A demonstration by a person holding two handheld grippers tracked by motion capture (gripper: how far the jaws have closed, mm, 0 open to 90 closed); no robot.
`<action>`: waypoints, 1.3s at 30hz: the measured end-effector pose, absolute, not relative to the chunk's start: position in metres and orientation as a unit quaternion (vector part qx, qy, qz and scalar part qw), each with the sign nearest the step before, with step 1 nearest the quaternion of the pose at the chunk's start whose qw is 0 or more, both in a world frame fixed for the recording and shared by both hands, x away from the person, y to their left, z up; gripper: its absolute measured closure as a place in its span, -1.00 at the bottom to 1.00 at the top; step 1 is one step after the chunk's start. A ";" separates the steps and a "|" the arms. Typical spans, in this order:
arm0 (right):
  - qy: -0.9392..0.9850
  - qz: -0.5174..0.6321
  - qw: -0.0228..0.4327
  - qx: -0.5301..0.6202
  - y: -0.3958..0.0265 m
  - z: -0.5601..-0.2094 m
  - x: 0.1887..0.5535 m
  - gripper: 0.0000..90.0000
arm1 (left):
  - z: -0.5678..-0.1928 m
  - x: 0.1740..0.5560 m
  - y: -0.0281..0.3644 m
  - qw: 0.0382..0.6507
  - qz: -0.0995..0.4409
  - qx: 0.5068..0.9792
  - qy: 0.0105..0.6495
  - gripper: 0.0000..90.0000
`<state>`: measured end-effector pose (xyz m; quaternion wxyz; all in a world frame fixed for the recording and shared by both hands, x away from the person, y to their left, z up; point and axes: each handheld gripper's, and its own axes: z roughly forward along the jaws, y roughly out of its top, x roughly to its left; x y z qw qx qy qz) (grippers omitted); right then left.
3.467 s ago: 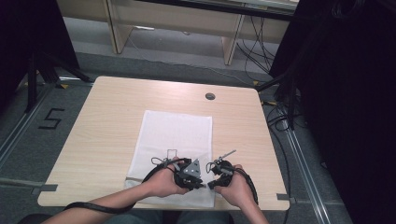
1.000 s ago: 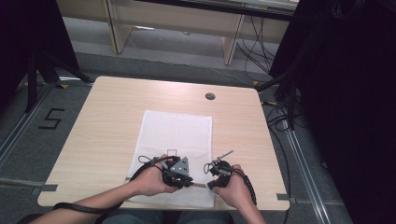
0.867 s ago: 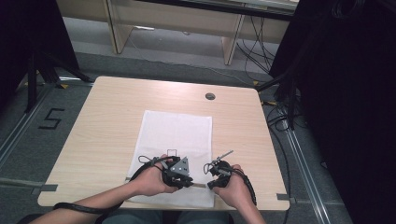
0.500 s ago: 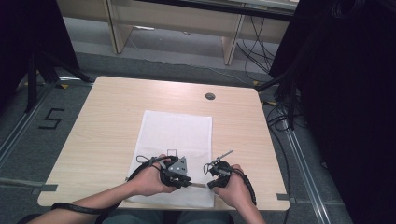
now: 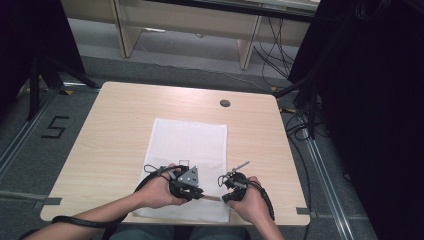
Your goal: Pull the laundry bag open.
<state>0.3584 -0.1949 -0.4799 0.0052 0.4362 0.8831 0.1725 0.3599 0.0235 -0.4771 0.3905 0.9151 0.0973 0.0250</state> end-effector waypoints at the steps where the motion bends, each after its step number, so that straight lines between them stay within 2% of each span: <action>1: 0.883 0.171 0.007 0.437 -0.195 -0.480 0.358 1.00 | -0.477 0.360 0.023 0.388 0.026 0.916 0.096 0.82; 39: 0.883 0.173 0.006 0.437 -0.195 -0.480 0.358 1.00 | -0.474 0.358 0.038 0.394 0.023 0.913 0.101 0.82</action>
